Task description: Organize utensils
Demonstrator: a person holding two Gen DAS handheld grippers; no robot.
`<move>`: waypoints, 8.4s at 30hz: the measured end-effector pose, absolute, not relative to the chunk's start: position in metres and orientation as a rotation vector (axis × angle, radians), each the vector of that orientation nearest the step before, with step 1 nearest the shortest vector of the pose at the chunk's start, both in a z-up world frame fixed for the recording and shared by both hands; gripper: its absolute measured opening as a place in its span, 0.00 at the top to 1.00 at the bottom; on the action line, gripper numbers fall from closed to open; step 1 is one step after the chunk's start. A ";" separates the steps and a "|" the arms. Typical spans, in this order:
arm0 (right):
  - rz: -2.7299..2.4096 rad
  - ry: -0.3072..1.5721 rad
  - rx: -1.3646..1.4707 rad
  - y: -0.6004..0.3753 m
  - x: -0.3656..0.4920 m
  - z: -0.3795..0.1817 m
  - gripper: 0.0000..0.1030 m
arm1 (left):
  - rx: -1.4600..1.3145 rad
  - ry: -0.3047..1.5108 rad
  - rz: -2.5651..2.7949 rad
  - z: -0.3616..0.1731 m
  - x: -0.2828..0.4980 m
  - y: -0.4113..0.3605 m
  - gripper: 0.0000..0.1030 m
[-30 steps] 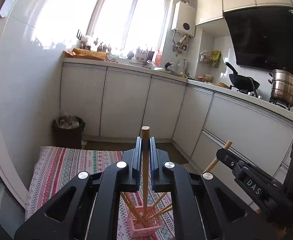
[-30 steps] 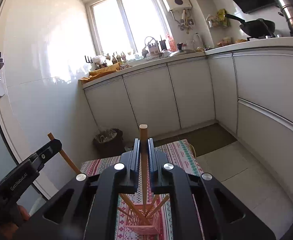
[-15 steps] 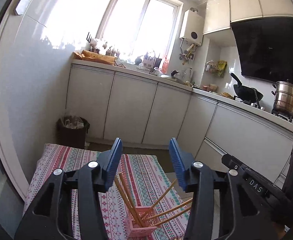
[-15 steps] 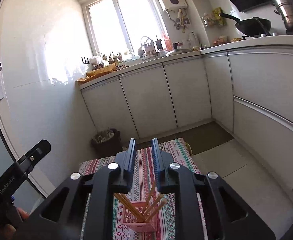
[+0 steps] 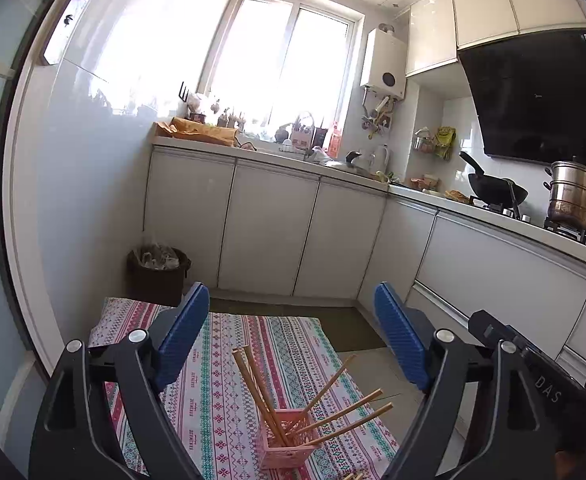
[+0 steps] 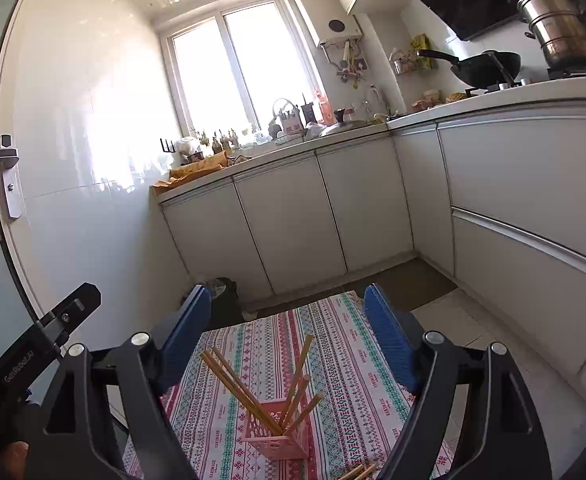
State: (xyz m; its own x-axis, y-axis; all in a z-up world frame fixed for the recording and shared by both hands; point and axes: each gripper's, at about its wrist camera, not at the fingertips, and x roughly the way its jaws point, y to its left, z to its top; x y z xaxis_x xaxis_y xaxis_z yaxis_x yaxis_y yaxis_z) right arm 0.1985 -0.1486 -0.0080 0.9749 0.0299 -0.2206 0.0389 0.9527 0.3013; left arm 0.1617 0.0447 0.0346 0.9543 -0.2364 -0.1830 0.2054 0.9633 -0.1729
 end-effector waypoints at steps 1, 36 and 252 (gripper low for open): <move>-0.005 0.224 0.308 -0.149 0.197 -0.008 0.21 | -0.151 0.204 -0.227 0.035 0.160 0.044 0.19; -0.102 0.308 0.381 -0.200 0.126 -0.057 0.07 | 0.191 0.508 -0.515 -0.028 0.133 -0.006 0.07; 0.080 0.257 0.321 -0.139 0.282 -0.053 0.75 | -0.145 0.227 -0.272 -0.017 0.228 0.028 0.64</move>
State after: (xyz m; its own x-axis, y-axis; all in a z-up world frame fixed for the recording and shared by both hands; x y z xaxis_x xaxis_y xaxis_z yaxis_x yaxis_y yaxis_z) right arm 0.2818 -0.1388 -0.0530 0.9642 0.1185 -0.2371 -0.0370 0.9460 0.3221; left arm 0.2279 0.0283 -0.0175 0.9380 -0.2816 -0.2022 0.2491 0.9531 -0.1716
